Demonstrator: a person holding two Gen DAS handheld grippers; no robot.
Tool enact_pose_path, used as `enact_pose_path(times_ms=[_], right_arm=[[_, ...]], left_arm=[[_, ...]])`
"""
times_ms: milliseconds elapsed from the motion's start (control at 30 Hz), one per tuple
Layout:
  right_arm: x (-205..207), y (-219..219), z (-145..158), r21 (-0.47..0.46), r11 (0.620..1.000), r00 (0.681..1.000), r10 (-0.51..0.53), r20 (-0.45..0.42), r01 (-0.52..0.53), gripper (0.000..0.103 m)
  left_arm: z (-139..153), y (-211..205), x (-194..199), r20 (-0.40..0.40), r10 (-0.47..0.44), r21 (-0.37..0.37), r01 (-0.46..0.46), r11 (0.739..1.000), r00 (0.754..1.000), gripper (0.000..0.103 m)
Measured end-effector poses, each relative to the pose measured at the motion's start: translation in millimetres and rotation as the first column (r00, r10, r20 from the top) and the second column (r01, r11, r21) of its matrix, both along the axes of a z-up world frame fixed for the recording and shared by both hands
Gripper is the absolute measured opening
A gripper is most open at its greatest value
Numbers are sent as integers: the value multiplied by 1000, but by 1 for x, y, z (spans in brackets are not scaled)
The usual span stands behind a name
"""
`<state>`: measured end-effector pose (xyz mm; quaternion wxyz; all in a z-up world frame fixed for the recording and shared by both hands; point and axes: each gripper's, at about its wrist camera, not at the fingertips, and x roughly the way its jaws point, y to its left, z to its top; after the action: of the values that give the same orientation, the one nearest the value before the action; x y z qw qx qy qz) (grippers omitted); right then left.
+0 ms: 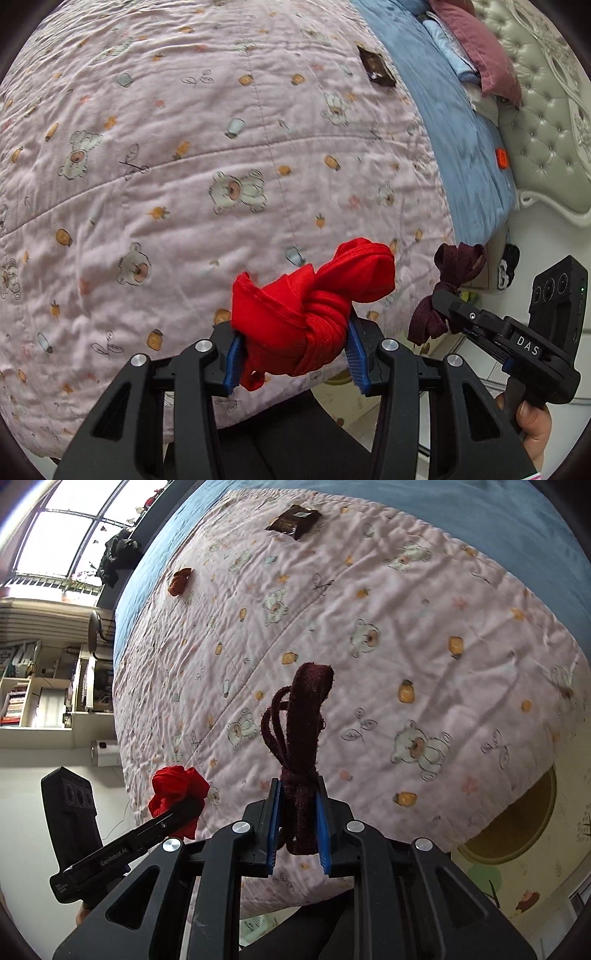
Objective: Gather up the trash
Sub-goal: 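Carry the red wrapper and ribbon over the bucket and open both grippers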
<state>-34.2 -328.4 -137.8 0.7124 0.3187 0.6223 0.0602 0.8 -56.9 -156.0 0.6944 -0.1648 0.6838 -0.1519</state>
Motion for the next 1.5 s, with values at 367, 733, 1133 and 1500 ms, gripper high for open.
enact_pose_path(times_ms=[367, 733, 1133, 1500], right_arm=[[-92, -102, 0, -19, 990, 989, -144, -30, 143, 17], [-185, -196, -31, -64, 972, 966, -234, -107, 228, 17], [-223, -234, -85, -111, 972, 951, -226, -211, 207, 21], [-225, -249, -97, -131, 973, 944, -220, -245, 192, 46]], left_arm=[[0, -137, -53, -23, -223, -9, 222, 975, 975, 46], [-25, -258, -118, -61, -372, 9, 373, 928, 926, 46], [-83, -330, -157, -138, -459, 47, 469, 882, 878, 50], [-100, -338, -152, -183, -420, 77, 438, 895, 889, 65]])
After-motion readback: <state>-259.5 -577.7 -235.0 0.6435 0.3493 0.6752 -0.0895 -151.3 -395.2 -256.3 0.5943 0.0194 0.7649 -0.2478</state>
